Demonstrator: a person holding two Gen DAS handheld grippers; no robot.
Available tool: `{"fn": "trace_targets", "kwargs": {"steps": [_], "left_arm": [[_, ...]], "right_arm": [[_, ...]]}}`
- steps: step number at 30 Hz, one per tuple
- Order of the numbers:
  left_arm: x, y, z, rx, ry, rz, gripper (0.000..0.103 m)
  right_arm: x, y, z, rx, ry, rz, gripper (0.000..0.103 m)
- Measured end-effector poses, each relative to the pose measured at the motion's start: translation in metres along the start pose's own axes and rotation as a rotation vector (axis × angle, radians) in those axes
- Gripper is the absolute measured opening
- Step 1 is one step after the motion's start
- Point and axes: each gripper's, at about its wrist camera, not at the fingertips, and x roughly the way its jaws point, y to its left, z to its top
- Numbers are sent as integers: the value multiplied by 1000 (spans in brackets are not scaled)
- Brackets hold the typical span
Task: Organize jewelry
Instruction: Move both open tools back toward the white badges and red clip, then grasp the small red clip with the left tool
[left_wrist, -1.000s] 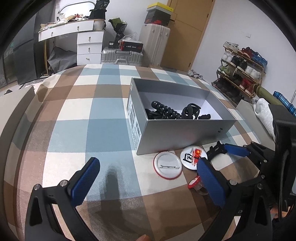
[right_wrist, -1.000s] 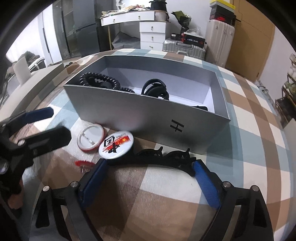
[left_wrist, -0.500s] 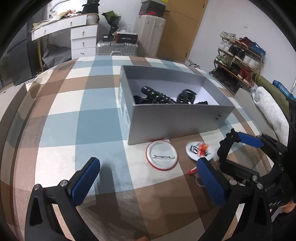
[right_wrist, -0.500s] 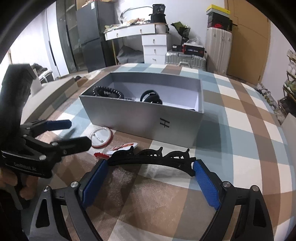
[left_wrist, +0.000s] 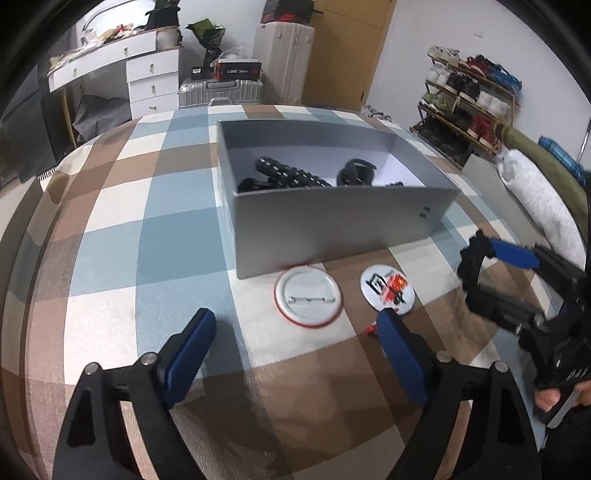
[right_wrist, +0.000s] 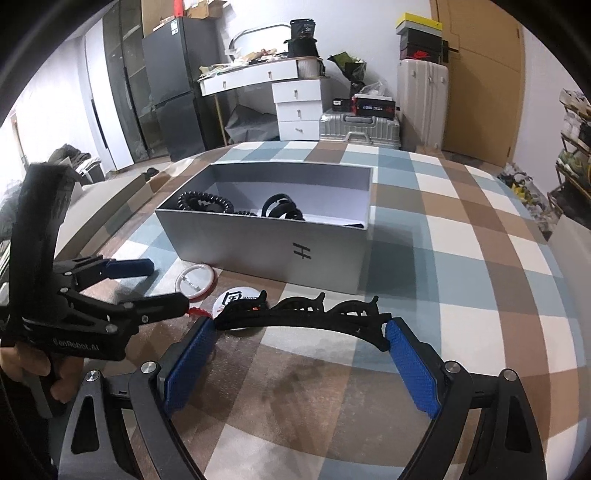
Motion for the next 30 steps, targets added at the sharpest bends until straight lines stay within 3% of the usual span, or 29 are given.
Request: {"fn": "trace_targets", "kwargs": {"steps": [3,7,19,30], "left_arm": [[-2,-1,-2,14,4,10,75],[-3,-1,-3,55,24,57,54],[-20,-12,-7,38,5,-57,51],[-7,-35,-15,126,44,-78,51]], "right_arm": [[-6,-3,0,6,-8,-3,93],[-11,-10,0,20,-18,-6,93],[-17,-19,-2,41,-35,3,93],[-16,-15,-3,35,-34,14,93]]}}
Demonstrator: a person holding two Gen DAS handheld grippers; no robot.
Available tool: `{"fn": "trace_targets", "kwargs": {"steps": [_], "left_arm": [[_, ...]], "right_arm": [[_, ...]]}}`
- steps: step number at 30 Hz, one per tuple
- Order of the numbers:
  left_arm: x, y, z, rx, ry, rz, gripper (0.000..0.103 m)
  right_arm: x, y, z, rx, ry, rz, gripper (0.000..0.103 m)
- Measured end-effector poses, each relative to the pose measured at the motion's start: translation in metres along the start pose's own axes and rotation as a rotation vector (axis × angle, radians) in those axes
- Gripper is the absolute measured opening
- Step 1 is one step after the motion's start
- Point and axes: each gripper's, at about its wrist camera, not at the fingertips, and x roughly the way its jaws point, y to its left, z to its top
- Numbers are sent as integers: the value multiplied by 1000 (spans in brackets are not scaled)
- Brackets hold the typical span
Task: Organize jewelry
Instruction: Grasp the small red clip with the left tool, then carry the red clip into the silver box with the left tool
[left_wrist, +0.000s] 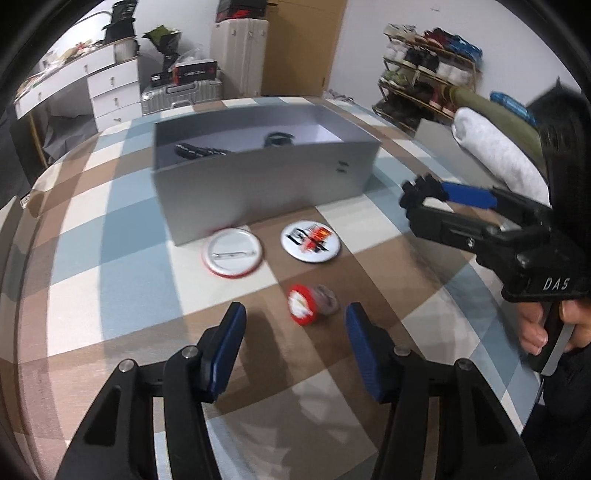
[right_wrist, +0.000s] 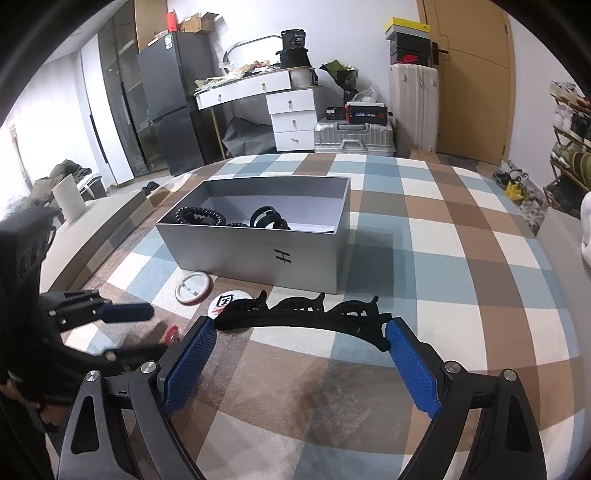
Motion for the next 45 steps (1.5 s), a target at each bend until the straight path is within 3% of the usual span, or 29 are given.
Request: {"fn": "trace_targets", "kwargs": {"steps": [2,7,9,10,22,33,45], "left_arm": [[4,-5,0,23,0,6,50],[5,-7,4,43,-10,29,21],[5,-8,3,50,-16,21,20],[3,-8,2,56,-26,13,15],[-7,-6,4,30,-74,15,15],[-34,0,22,-9,-220,14,15],[-36,12,41,-57,-292,29,15]], "right_arm": [[0,1,0,-2,1,3,93],[1,1,-1,-3,4,6,93],[1,2,-1,-4,4,7,93],[1,1,-1,-3,5,7,93],[-1,0,-2,-1,0,10,93],[-15,9,11,-29,-63,24,93],[-18,13,36,-39,-131,23,93]]}}
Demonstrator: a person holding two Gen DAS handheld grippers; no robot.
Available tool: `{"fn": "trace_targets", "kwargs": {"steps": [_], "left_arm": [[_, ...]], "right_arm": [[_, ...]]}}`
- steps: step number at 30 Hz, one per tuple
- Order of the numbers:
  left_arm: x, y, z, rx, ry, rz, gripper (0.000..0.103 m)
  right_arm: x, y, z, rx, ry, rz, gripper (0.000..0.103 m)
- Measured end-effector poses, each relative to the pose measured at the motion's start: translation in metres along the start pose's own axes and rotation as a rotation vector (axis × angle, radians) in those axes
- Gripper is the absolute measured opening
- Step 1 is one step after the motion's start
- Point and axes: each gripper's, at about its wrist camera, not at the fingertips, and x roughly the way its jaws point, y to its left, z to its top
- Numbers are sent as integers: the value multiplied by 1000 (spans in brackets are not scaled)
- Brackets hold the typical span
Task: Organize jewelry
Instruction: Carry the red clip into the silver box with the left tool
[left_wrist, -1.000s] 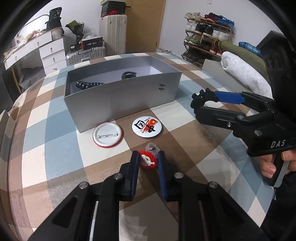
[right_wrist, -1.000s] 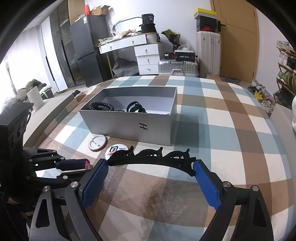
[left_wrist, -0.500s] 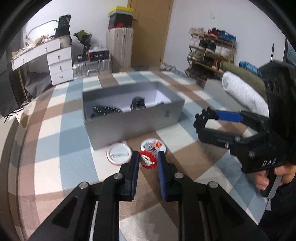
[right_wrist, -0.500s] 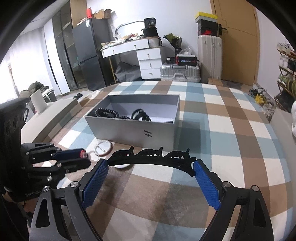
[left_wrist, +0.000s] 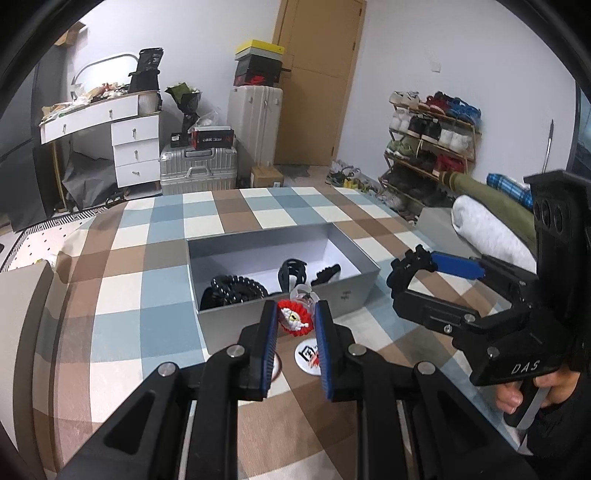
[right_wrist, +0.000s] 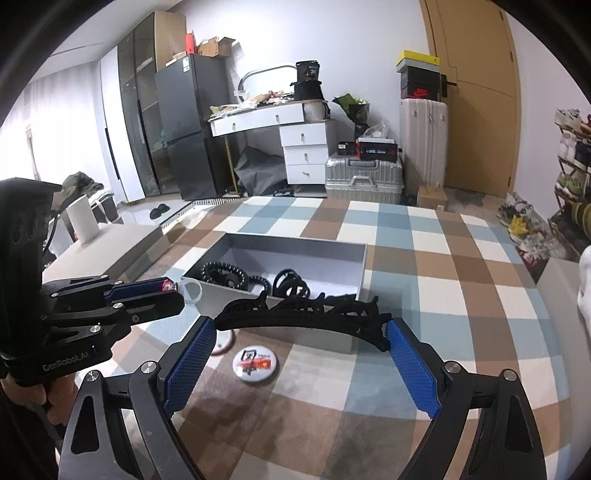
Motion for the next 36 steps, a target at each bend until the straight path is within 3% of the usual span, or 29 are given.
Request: {"fn": "trace_targets", "kwargs": {"steps": [12,36], "left_arm": [[11,10,9,-21,-28,54,15],[35,20,20,-56,-13,134,15]], "right_arm": [[12,0,8,-4,-13,-21,93],[44,-12,17,41,-3,-33,93]]}}
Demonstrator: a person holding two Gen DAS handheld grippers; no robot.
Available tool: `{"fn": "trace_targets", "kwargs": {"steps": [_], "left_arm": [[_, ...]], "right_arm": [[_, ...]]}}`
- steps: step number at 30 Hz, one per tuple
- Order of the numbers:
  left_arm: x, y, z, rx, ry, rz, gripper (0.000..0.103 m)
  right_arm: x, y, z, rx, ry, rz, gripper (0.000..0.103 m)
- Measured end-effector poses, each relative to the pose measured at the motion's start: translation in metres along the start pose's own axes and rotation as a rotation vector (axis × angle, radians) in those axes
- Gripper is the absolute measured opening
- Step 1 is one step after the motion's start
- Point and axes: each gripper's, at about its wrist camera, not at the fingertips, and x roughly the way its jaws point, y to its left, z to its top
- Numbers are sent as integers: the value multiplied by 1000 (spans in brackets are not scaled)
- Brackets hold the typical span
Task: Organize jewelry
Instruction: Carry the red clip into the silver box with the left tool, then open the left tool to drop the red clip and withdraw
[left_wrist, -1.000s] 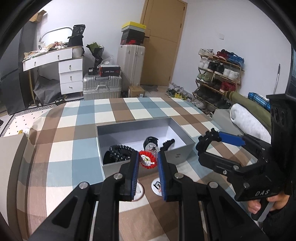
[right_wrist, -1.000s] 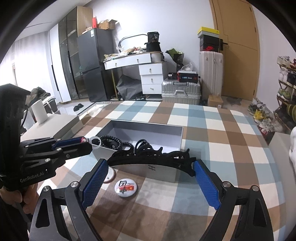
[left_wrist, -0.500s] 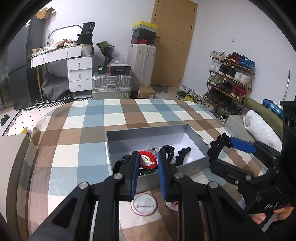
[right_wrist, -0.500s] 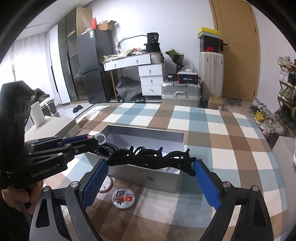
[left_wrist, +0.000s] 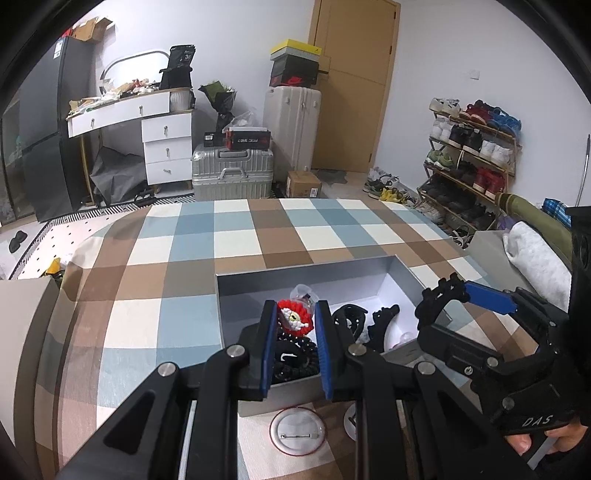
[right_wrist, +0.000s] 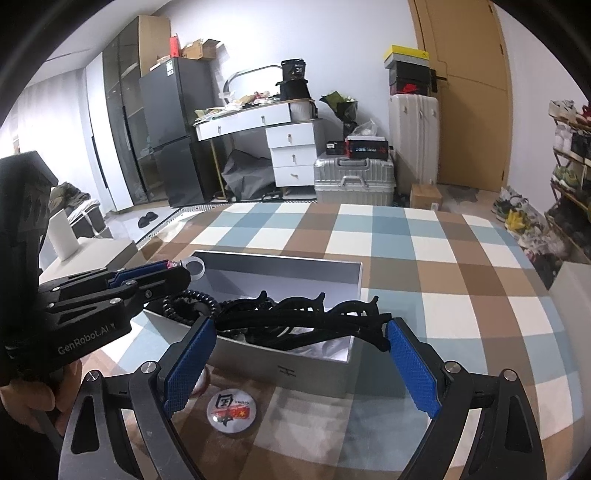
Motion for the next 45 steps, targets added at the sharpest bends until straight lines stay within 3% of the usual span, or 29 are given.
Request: {"fn": "trace_targets", "kwargs": {"steps": [32,35,40,42,45], "left_arm": [[9,11,-7,-47,44,24,18],[7,9,-8,-34,49,21,32],[-4,0,-10,4,33,13,73],[-12,-2,-13,18,16,33,85],[-21,2,-19,13,3,44,85]], "right_arm": [[22,8,4,-30,44,-10,93],[17,8,3,-24,42,-9,93],[4,6,-2,-25,36,-11,97],[-1,6,-4,-24,37,-14,98],[-8,4,-9,-15,40,-13,99]]}}
